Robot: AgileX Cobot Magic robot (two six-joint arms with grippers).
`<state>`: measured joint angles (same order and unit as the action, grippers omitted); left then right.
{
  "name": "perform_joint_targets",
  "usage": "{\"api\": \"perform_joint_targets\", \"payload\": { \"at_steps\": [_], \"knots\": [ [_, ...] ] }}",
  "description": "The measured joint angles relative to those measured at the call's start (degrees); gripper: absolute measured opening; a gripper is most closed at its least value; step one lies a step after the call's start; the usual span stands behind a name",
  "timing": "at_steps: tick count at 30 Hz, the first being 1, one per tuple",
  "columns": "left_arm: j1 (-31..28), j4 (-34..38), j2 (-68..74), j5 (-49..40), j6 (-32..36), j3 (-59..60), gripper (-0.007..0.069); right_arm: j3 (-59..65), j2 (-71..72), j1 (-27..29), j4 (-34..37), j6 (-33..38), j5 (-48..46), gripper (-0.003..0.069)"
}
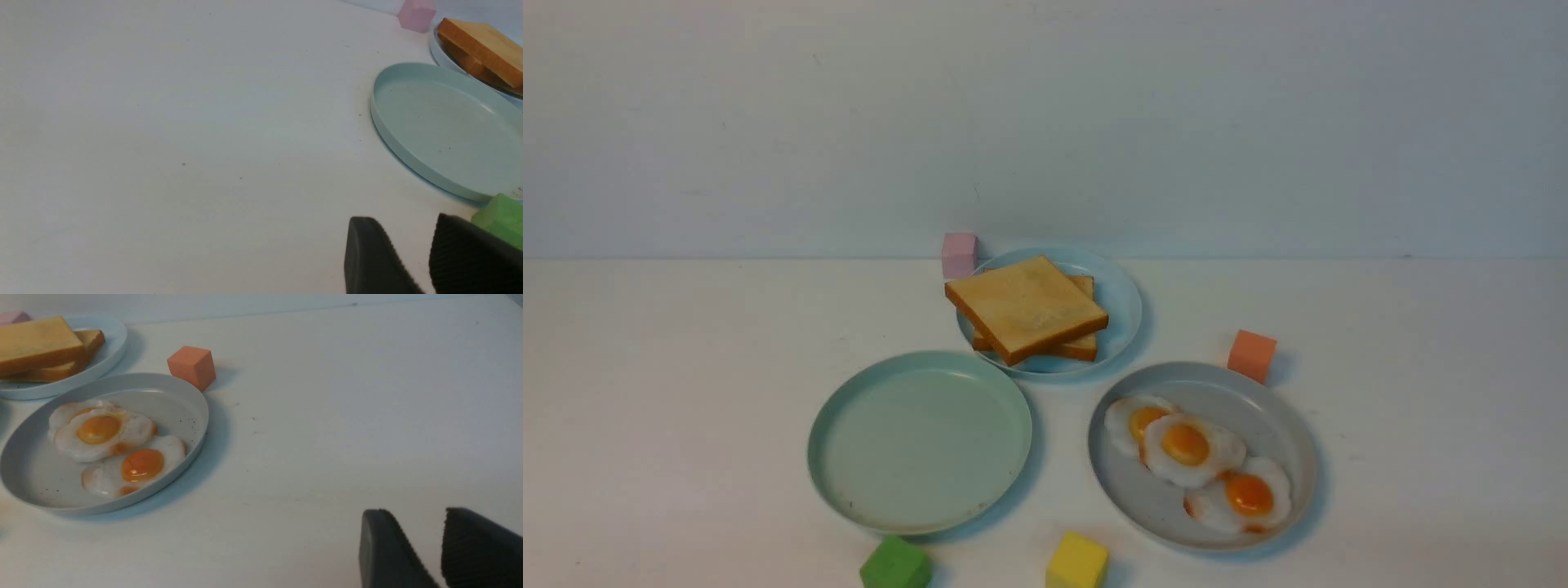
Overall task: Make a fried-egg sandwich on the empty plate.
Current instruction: Use the left arm to grab a slice of bread
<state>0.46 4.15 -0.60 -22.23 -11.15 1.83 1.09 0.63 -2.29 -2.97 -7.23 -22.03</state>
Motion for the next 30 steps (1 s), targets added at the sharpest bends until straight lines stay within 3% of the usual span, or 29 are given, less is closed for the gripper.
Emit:
{"api": "perform_joint_targets", "payload": {
  "at_steps": [15, 19, 21, 23, 25, 28, 30],
  "knots": [
    [0.0, -0.1, 0.0, 0.2, 0.0, 0.0, 0.0238, 0.0, 0.0, 0.0, 0.0, 0.0, 0.0, 0.0241],
    [0.0, 0.1, 0.0, 4.3, -0.9, 0.0, 0.0238, 0.0, 0.0, 0.0, 0.0, 0.0, 0.0, 0.0241],
    [0.0, 8.7, 0.0, 11.5, -7.6, 0.0, 0.0238, 0.0, 0.0, 0.0, 0.0, 0.0, 0.0, 0.0241],
    [0.0, 12.5, 0.0, 14.5, -10.5, 0.0, 0.0238, 0.0, 0.0, 0.0, 0.0, 0.0, 0.0, 0.0241],
    [0.0, 22.6, 0.0, 20.8, -17.0, 0.0, 0.0238, 0.0, 0.0, 0.0, 0.0, 0.0, 0.0, 0.0241],
    [0.0, 29.7, 0.0, 25.8, -19.7, 0.0, 0.0238, 0.0, 0.0, 0.0, 0.0, 0.0, 0.0, 0.0241],
    [0.0, 30.7, 0.0, 27.0, -19.9, 0.0, 0.0237, 0.0, 0.0, 0.0, 0.0, 0.0, 0.0, 0.0241]
  ]
}}
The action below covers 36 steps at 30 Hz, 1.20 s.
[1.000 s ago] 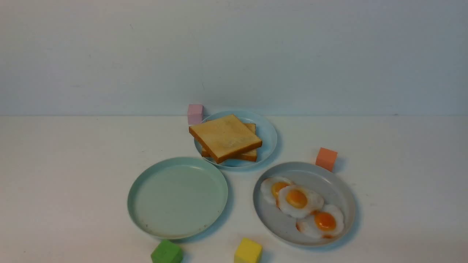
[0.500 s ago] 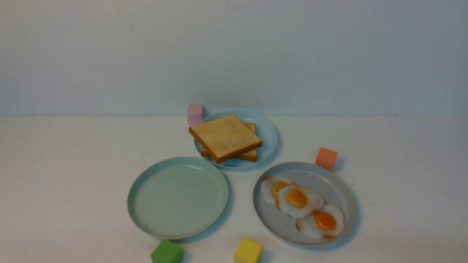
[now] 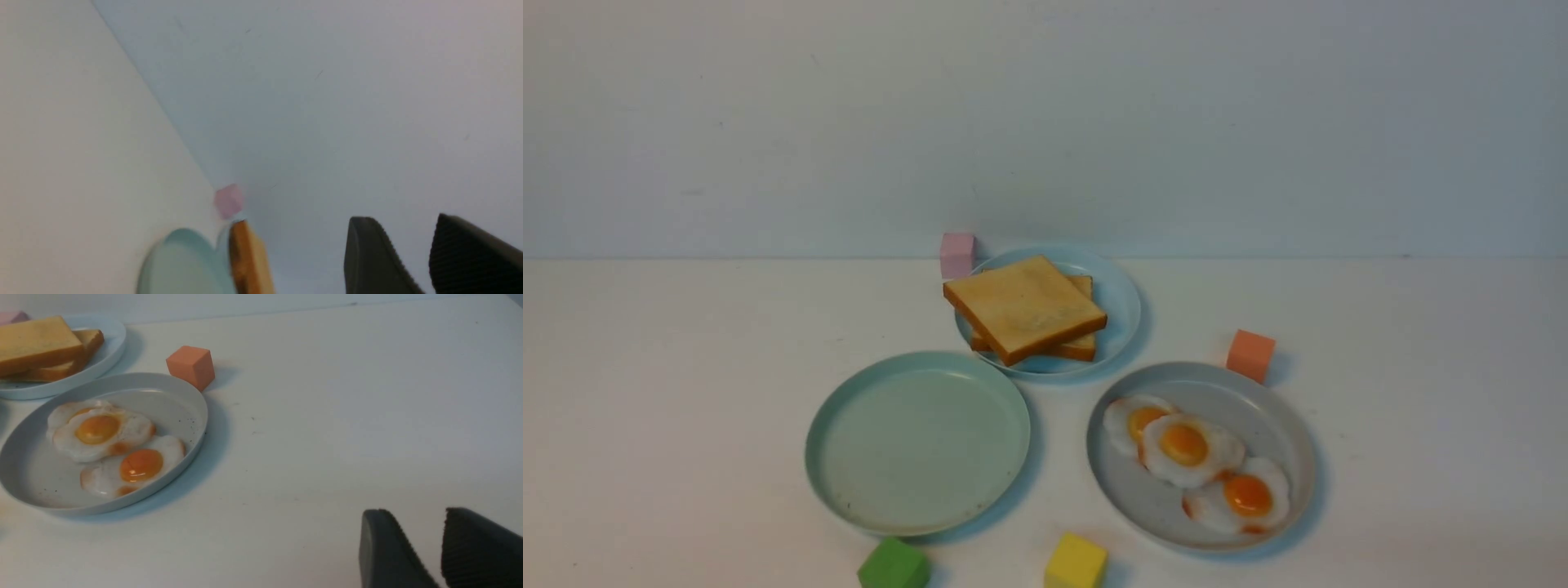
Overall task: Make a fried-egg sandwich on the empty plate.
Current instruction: Use the left arm to grab a slice of bread
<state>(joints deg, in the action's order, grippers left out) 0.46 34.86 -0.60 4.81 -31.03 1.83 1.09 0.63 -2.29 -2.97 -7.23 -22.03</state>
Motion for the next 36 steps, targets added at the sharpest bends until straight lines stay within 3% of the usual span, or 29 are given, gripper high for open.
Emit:
{"api": "perform_joint_targets", "payload": {
  "at_steps": [4, 8, 11, 14, 16, 21, 24, 26, 27, 28, 30, 31, 36],
  "knots": [
    [0.0, -2.6, 0.8, -4.8, 3.0, -4.6, 0.0185, 0.0, 0.0, 0.0, 0.0, 0.0, 0.0, 0.0241],
    [0.3, -11.1, 9.1, -18.6, 11.5, -16.1, 0.0096, 0.0, 0.0, 0.0, 0.0, 0.0, 0.0, 0.0241],
    [4.7, -17.0, 22.8, -34.6, 20.8, -29.5, 0.0029, 0.0, 0.0, 0.0, -0.5, 0.0, 0.5, 0.0241],
    [8.8, -19.3, 30.5, -43.7, 23.2, -36.9, 0.0016, 0.3, 0.0, 0.0, -0.6, -0.5, 2.6, 0.0241],
    [13.9, -21.9, 39.1, -51.0, 24.1, -43.0, 0.0013, 0.4, 0.0, 0.0, 4.0, -3.9, 6.3, 0.0241],
    [21.5, -26.4, 52.3, -50.9, 26.4, -50.6, 0.0013, 0.4, 0.0, 0.0, 15.1, -13.2, 18.4, 0.0241],
    [23.5, -26.8, 57.1, -50.2, 29.4, -52.5, 0.0011, -0.6, 0.0, -0.1, 17.7, -15.7, 19.2, 0.0230],
    [25.0, -26.5, 64.4, -51.2, 31.8, -56.8, -0.0008, -7.4, -1.1, -1.2, 17.9, -16.6, 9.9, 0.0180],
    [25.0, -26.5, 65.0, -51.4, 31.9, -56.8, -0.0010, -8.3, -1.4, -1.4, 17.8, -16.6, 9.9, 0.0180],
    [25.2, -26.0, 70.5, -53.5, 33.2, -61.7, -0.0013, -18.4, -4.9, -3.3, 16.6, -13.4, -1.5, 0.0131],
    [25.2, -25.8, 75.6, -55.7, 34.6, -65.8, -0.0013, -26.4, -9.2, -5.0, 15.8, -9.3, -10.7, 0.0090],
    [25.2, -25.7, 79.4, -57.3, 35.5, -69.3, -0.0013, -33.2, -12.9, -6.8, 15.6, -5.5, -20.1, 0.0062],
    [25.3, -24.9, 94.0, -61.8, 38.8, -83.5, -0.0013, -53.9, -25.6, -10.4, 15.6, 6.6, -45.5, 0.0013]
  ]
}}
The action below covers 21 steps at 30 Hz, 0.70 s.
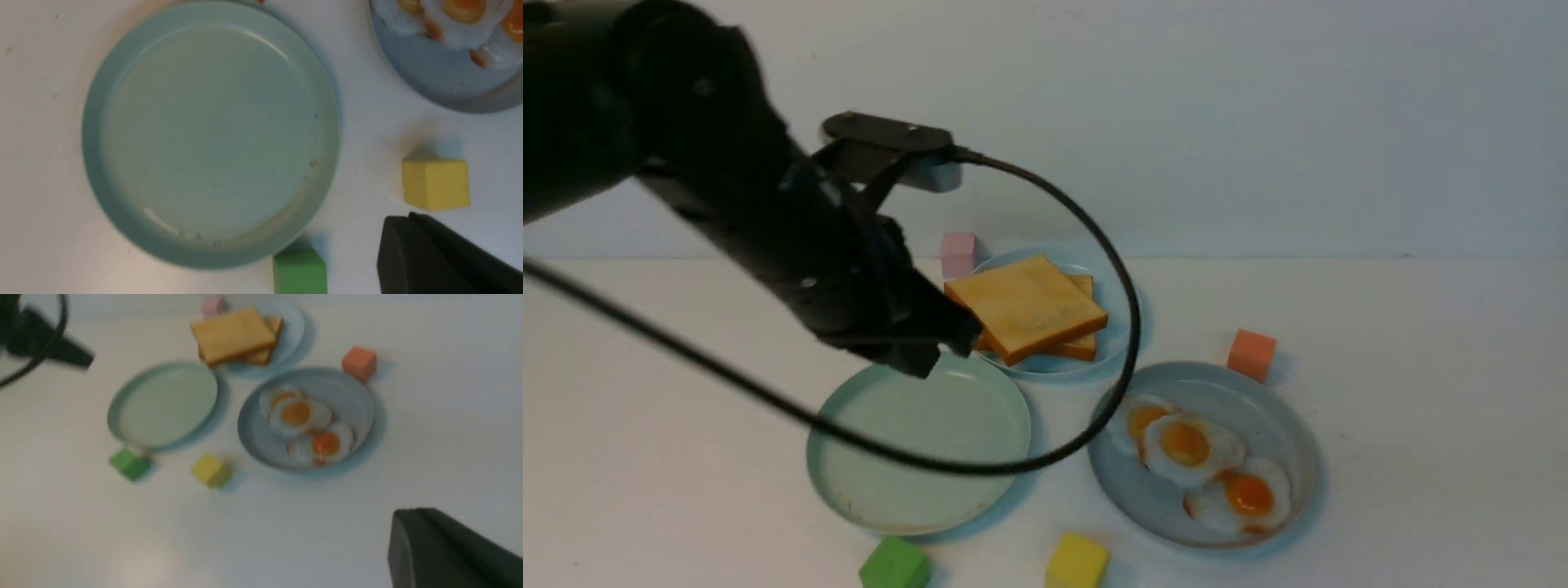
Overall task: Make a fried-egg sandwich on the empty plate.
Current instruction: Use the left arm to grab a slice of bread
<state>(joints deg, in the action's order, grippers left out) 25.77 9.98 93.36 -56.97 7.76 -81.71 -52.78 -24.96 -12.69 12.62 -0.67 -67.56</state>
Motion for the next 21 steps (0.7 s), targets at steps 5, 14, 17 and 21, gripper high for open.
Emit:
{"api": "perform_joint_targets", "payload": {
  "at_steps": [5, 14, 17, 21],
  "knots": [
    [0.0, 1.9, 13.4, -0.5, 4.5, -14.3, -0.0012, -6.9, -4.7, -1.8, -0.2, 3.4, -4.4, 0.0013],
    [1.0, -1.0, 29.0, 0.4, 13.7, -30.4, 0.0251, -7.0, -4.8, -3.9, 0.0, 3.9, -4.3, 0.0019],
    [1.7, -2.6, 32.1, 4.2, 16.4, -31.5, 0.0395, -7.0, -4.8, -3.9, 0.0, 4.0, -4.3, 0.0024],
    [1.8, -6.3, 35.5, 8.0, 17.0, -31.5, 0.0490, -6.9, -4.8, -3.9, 0.3, 4.0, -4.3, 0.0026]
  ]
}}
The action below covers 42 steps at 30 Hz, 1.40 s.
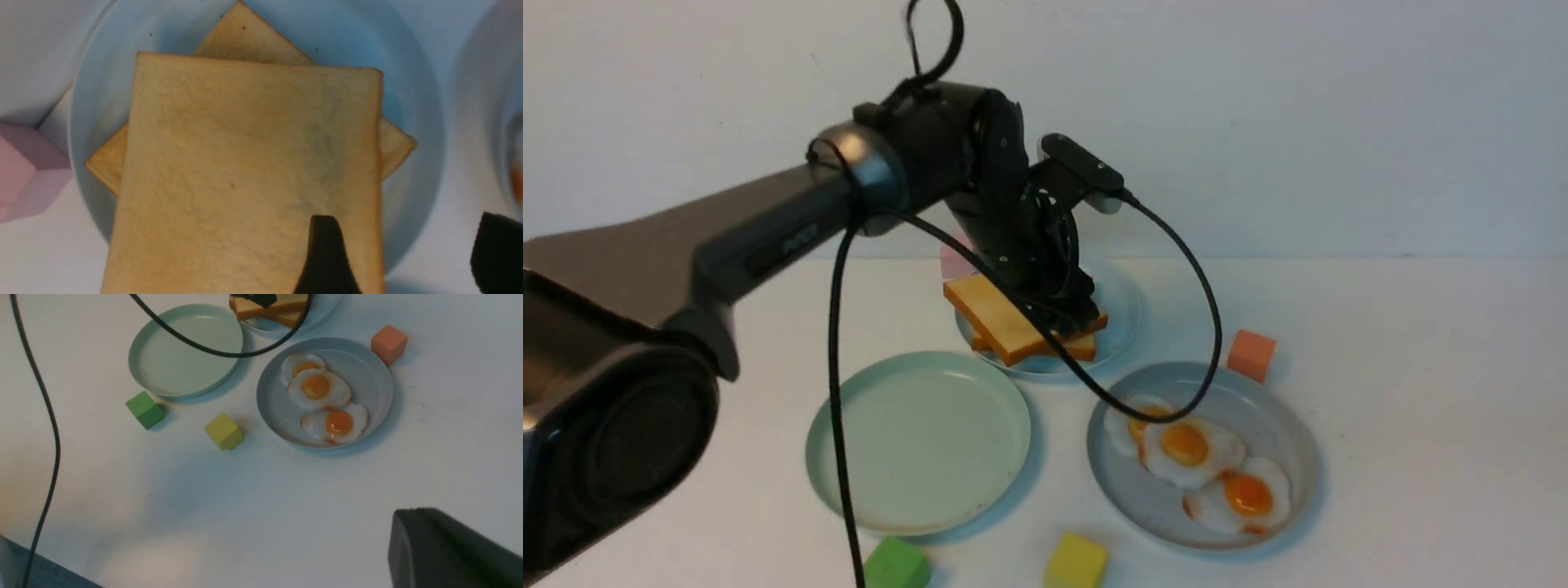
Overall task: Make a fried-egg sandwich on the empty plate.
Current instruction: Use the left arm to grab a slice of bread
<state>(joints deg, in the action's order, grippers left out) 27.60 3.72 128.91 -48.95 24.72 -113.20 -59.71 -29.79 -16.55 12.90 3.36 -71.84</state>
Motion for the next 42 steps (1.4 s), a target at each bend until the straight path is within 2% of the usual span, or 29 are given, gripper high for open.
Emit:
{"api": "perform_joint_targets", "payload": {
  "at_steps": [11, 18, 23, 26, 28, 29, 31, 32, 33, 42],
  "knots": [
    [-0.1, -2.6, 4.8, 4.8, 0.2, -0.3, 0.0510, 0.0, 0.0, 0.0, 2.0, 0.0, 0.0, 0.0037],
    [-0.1, -3.1, 5.1, 4.7, 0.2, -0.5, 0.0430, 0.0, 0.0, 0.0, 3.2, 0.0, 0.0, 0.0041],
    [-0.1, -3.3, 5.1, 4.5, 0.2, -0.6, 0.0412, 0.0, 0.0, 0.0, 3.9, 0.0, 0.0, 0.0043],
    [-0.1, -3.2, 5.1, 4.1, 0.2, -0.6, 0.0339, 0.0, 0.0, 0.0, 4.1, 0.0, 0.0, 0.0046],
    [0.0, -2.9, 5.1, 3.4, 0.2, -0.7, 0.0240, 0.0, 0.0, 0.0, 4.1, 0.0, 0.0, 0.0048],
    [0.0, -2.8, 5.1, 3.3, 0.2, -0.7, 0.0230, 0.0, 0.0, 0.0, 4.1, 0.0, 0.0, 0.0048],
    [0.2, -2.5, 5.1, 2.7, 0.2, -0.9, 0.0061, 0.0, 0.0, 0.0, 4.1, 0.0, 0.0, 0.0050],
    [0.2, -2.5, 5.1, 2.7, 0.2, -0.9, 0.0061, 0.0, 0.0, 0.0, 4.1, 0.0, 0.0, 0.0051],
    [0.2, -2.5, 4.8, 2.6, 0.2, -0.9, 0.0015, 0.0, 0.0, 0.0, 4.1, 0.0, 0.0, 0.0053],
    [0.2, -2.8, -3.3, -0.2, 0.2, -0.5, 0.0012, 0.0, 0.0, 0.0, 4.2, 0.0, 0.1, 0.0064]
  ]
}}
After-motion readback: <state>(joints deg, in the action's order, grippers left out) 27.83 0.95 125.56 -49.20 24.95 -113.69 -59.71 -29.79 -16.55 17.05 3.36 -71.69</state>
